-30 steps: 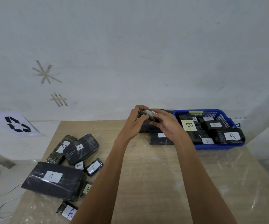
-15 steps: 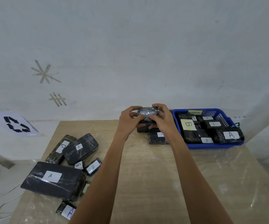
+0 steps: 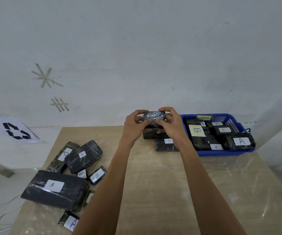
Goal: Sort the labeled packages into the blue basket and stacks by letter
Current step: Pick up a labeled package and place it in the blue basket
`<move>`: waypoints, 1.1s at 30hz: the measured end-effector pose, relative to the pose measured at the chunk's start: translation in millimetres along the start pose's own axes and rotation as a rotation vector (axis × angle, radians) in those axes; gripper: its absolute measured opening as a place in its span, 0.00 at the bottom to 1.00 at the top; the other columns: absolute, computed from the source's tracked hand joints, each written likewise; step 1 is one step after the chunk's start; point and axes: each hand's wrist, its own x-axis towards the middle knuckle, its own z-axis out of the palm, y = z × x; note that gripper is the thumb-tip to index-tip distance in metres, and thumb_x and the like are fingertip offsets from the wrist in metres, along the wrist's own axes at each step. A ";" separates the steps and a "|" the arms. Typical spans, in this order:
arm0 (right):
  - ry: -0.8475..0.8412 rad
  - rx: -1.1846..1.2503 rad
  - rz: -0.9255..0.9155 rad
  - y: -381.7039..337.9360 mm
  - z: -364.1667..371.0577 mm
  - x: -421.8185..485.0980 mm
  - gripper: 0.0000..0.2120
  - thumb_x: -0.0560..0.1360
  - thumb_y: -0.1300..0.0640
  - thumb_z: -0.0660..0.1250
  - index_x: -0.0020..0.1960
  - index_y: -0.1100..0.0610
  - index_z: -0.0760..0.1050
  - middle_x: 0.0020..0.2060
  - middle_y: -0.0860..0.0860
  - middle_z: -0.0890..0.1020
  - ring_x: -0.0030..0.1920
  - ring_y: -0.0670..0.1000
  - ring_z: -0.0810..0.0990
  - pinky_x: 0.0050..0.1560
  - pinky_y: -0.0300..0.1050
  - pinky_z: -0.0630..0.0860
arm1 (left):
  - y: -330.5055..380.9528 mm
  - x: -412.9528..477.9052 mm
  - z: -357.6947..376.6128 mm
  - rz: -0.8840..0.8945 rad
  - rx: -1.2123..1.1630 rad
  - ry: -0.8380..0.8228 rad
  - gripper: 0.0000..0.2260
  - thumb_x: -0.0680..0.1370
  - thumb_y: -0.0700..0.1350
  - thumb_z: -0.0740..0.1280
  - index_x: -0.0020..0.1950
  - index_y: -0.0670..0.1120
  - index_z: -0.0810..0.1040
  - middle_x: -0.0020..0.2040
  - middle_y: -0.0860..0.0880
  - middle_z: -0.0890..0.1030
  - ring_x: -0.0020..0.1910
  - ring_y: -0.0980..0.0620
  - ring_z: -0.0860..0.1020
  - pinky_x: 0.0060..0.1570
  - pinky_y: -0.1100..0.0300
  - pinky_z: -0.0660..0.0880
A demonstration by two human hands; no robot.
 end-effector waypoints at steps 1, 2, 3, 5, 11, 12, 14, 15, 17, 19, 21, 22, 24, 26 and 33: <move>0.002 0.000 0.000 -0.3 -0.1 0.5 0.17 0.77 0.67 0.69 0.62 0.53 0.74 0.49 0.54 0.85 0.44 0.48 0.83 0.36 0.46 0.82 | 0.1 0.3 0.3 0.001 0.000 0.000 0.14 0.78 0.35 0.71 0.63 0.42 0.79 0.49 0.40 0.85 0.46 0.45 0.86 0.45 0.51 0.84; 0.003 -0.001 0.000 -0.9 0.1 0.7 0.18 0.77 0.67 0.69 0.63 0.53 0.74 0.49 0.54 0.85 0.43 0.48 0.83 0.36 0.46 0.82 | 0.6 0.5 0.8 0.000 0.002 -0.002 0.14 0.78 0.35 0.71 0.63 0.42 0.79 0.49 0.40 0.85 0.46 0.45 0.86 0.45 0.50 0.84; 0.004 -0.003 0.001 -1.2 0.2 0.9 0.18 0.77 0.67 0.69 0.63 0.53 0.74 0.48 0.53 0.85 0.43 0.48 0.83 0.37 0.46 0.82 | 0.8 0.7 0.9 -0.002 0.005 -0.005 0.14 0.78 0.36 0.71 0.62 0.42 0.79 0.49 0.40 0.85 0.47 0.45 0.86 0.46 0.49 0.84; -0.001 -0.002 0.002 -1.5 -0.4 0.9 0.18 0.77 0.67 0.69 0.63 0.53 0.74 0.49 0.54 0.85 0.43 0.48 0.83 0.37 0.46 0.82 | 1.7 0.8 1.0 -0.004 0.007 -0.011 0.13 0.78 0.35 0.71 0.62 0.42 0.80 0.49 0.40 0.85 0.47 0.45 0.86 0.46 0.49 0.84; -0.026 0.029 0.012 -1.7 -3.0 -0.1 0.17 0.77 0.67 0.69 0.62 0.53 0.76 0.51 0.56 0.85 0.47 0.52 0.84 0.38 0.46 0.83 | 1.0 0.1 1.5 0.051 0.050 0.002 0.13 0.77 0.34 0.71 0.61 0.44 0.80 0.48 0.39 0.84 0.47 0.43 0.85 0.47 0.44 0.84; -0.033 0.037 0.031 -1.6 -2.4 -0.6 0.16 0.78 0.67 0.69 0.63 0.53 0.76 0.51 0.55 0.85 0.47 0.51 0.84 0.39 0.46 0.83 | -0.2 0.3 1.5 0.077 0.071 0.013 0.13 0.77 0.35 0.71 0.60 0.46 0.81 0.49 0.39 0.84 0.47 0.42 0.85 0.48 0.43 0.84; -0.071 0.041 0.093 -0.6 -1.4 -2.2 0.13 0.80 0.62 0.68 0.64 0.53 0.76 0.51 0.53 0.85 0.49 0.52 0.84 0.40 0.46 0.83 | -1.2 1.0 0.9 0.139 0.126 0.038 0.13 0.76 0.37 0.71 0.57 0.51 0.82 0.48 0.44 0.85 0.48 0.42 0.84 0.49 0.42 0.83; -0.097 0.050 0.130 -0.1 -1.2 -3.5 0.12 0.81 0.59 0.68 0.64 0.53 0.76 0.50 0.52 0.85 0.50 0.52 0.84 0.41 0.46 0.83 | -1.1 2.1 0.4 0.173 0.160 0.048 0.14 0.75 0.37 0.71 0.56 0.54 0.82 0.48 0.47 0.85 0.48 0.43 0.84 0.50 0.42 0.82; -0.142 0.126 0.198 0.9 0.1 -5.8 0.11 0.82 0.52 0.65 0.63 0.53 0.76 0.49 0.51 0.85 0.48 0.53 0.83 0.40 0.47 0.82 | -0.9 4.3 -0.5 0.233 0.221 0.050 0.15 0.74 0.36 0.71 0.54 0.54 0.82 0.48 0.53 0.85 0.49 0.47 0.82 0.53 0.43 0.81; -0.155 0.268 0.231 0.6 3.4 -7.1 0.13 0.84 0.50 0.61 0.62 0.56 0.76 0.46 0.53 0.85 0.44 0.54 0.83 0.39 0.48 0.81 | 0.1 4.5 -0.6 0.257 0.253 0.045 0.16 0.74 0.34 0.71 0.55 0.53 0.82 0.48 0.53 0.84 0.49 0.49 0.82 0.54 0.47 0.81; -0.133 0.355 0.201 1.8 6.1 -6.6 0.13 0.85 0.52 0.58 0.60 0.59 0.76 0.45 0.54 0.84 0.41 0.54 0.83 0.40 0.48 0.81 | -1.4 4.9 -0.4 0.266 0.254 0.037 0.16 0.74 0.33 0.72 0.55 0.51 0.82 0.46 0.53 0.84 0.48 0.50 0.82 0.54 0.50 0.81; -0.108 0.370 0.174 2.8 7.1 -6.0 0.12 0.85 0.54 0.57 0.59 0.59 0.76 0.44 0.55 0.84 0.41 0.53 0.83 0.42 0.48 0.80 | -2.1 4.1 0.4 0.270 0.252 0.029 0.15 0.74 0.33 0.72 0.55 0.51 0.82 0.46 0.53 0.84 0.48 0.51 0.82 0.53 0.52 0.81; -0.050 0.377 0.124 4.9 8.2 -4.3 0.11 0.85 0.57 0.58 0.55 0.60 0.78 0.45 0.56 0.84 0.43 0.52 0.83 0.45 0.46 0.81 | -2.0 2.1 3.4 0.271 0.241 0.019 0.13 0.74 0.34 0.73 0.54 0.49 0.81 0.45 0.52 0.84 0.47 0.52 0.82 0.52 0.54 0.80; -0.007 0.365 0.079 6.2 8.5 -2.8 0.11 0.84 0.60 0.59 0.52 0.61 0.79 0.44 0.57 0.84 0.43 0.53 0.83 0.46 0.45 0.81 | -1.4 0.8 5.7 0.232 0.205 0.025 0.09 0.75 0.37 0.73 0.53 0.48 0.81 0.47 0.50 0.84 0.48 0.51 0.82 0.53 0.55 0.80; -0.014 0.163 -0.072 11.6 5.4 -0.1 0.11 0.82 0.63 0.60 0.54 0.59 0.83 0.51 0.59 0.85 0.51 0.55 0.83 0.55 0.50 0.81 | -2.2 -1.8 3.4 -0.035 -0.049 -0.026 0.09 0.79 0.49 0.71 0.54 0.45 0.80 0.51 0.43 0.86 0.53 0.46 0.84 0.62 0.47 0.79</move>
